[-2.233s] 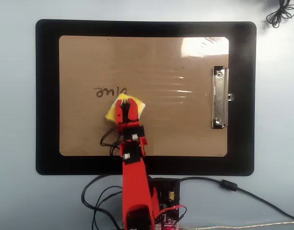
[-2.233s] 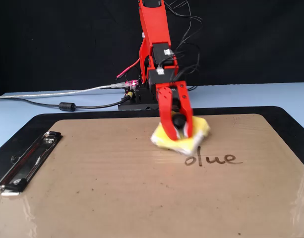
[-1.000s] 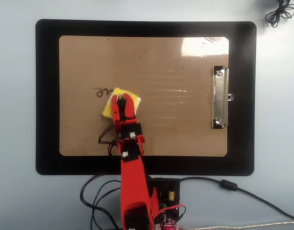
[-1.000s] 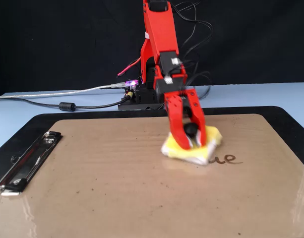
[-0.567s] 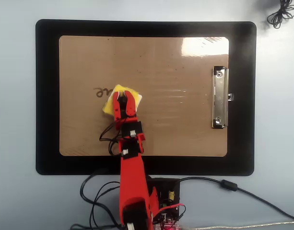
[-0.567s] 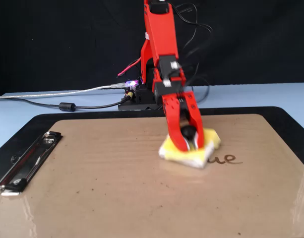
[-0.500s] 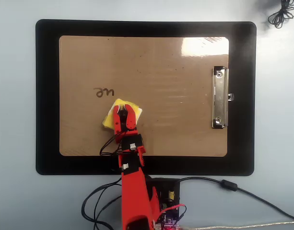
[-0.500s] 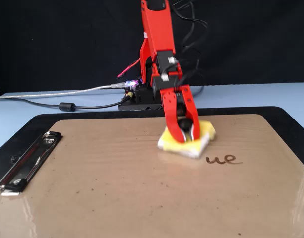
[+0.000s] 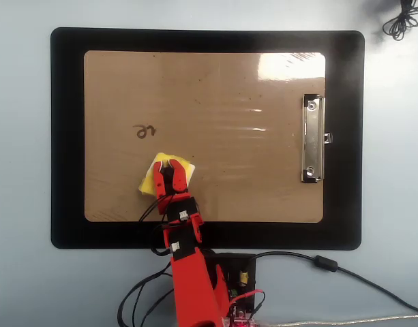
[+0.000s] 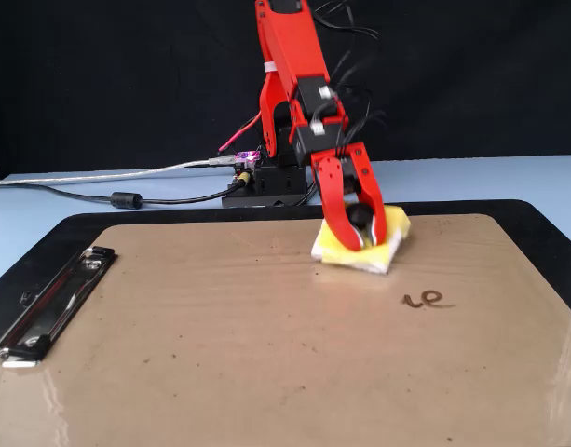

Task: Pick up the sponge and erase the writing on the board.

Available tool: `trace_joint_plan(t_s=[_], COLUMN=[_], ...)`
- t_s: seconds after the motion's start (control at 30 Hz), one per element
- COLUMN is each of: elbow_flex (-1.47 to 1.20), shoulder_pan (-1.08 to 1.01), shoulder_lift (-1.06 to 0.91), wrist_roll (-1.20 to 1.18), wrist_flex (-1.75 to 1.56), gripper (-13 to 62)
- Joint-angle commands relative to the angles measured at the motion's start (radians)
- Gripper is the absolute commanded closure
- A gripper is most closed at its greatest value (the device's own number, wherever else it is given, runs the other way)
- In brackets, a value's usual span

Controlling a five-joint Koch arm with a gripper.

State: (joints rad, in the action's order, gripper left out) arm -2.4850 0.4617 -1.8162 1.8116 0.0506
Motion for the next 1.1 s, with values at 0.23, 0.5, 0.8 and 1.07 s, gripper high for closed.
trace_joint_plan(t_s=[0.23,0.5,0.8,1.07], elbow_flex=[0.601,0.425,0.359,0.641], shoulder_pan=[0.018,0.074,0.106,0.156], shoulder_lift=[0.646,0.476,0.4,0.693], wrist_roll=[0.018,0.029,0.038,0.078], wrist_flex=[-0.104,-0.118,-0.078,-0.092], gripper=[57.3,57.3,57.3,57.3])
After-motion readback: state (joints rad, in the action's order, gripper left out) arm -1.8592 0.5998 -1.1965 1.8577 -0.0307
